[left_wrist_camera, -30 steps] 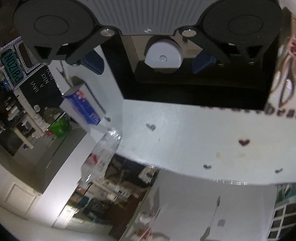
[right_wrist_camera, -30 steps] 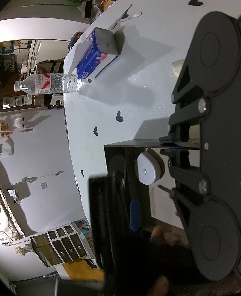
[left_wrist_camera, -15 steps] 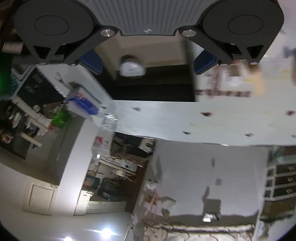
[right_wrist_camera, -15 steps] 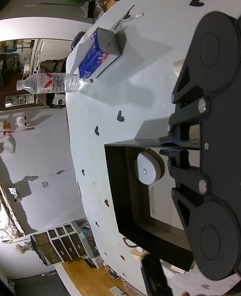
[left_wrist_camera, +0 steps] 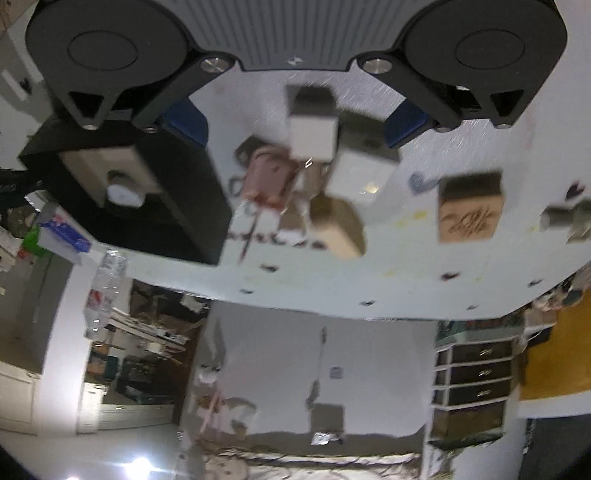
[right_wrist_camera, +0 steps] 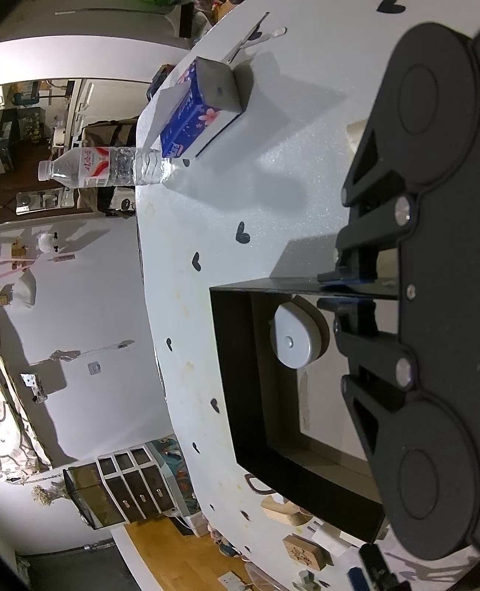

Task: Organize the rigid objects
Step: 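Move the left gripper to the small white cube and grasp it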

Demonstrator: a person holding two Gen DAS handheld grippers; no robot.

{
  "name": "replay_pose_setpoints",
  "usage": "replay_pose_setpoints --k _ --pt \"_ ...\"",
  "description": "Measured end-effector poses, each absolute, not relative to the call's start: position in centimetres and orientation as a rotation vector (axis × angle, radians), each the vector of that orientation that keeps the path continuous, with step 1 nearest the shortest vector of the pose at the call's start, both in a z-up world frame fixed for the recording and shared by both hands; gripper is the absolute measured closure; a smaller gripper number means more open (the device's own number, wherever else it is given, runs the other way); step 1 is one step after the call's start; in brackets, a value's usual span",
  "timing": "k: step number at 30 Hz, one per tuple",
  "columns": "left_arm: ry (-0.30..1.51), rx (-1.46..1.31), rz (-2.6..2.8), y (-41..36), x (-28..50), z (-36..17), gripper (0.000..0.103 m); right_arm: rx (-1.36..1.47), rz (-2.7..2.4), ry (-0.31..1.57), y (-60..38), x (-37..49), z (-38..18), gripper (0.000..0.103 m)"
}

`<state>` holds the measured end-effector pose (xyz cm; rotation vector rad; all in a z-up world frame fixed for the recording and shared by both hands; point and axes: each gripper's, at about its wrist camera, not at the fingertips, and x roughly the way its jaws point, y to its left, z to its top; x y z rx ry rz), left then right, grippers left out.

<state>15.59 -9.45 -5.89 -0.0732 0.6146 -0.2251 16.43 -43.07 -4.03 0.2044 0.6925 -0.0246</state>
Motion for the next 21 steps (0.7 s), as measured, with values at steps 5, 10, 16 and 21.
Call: replay_pose_setpoints --k 5,10,16,21 --pt "0.632 -0.062 -0.205 -9.8 15.4 -7.2 0.027 0.201 -0.03 0.693 -43.0 16.5 -4.0 0.096" --pt "0.61 -0.028 -0.172 -10.7 16.0 -8.2 0.055 0.202 -0.034 0.694 -42.9 16.5 -4.0 0.096" --pt "0.603 -0.033 -0.166 -10.3 15.8 -8.2 0.069 0.204 -0.034 0.694 -42.9 16.5 -4.0 0.096" --pt "0.629 0.002 -0.243 -10.0 14.4 -7.9 0.069 0.201 -0.03 0.693 -43.0 16.4 -4.0 0.096"
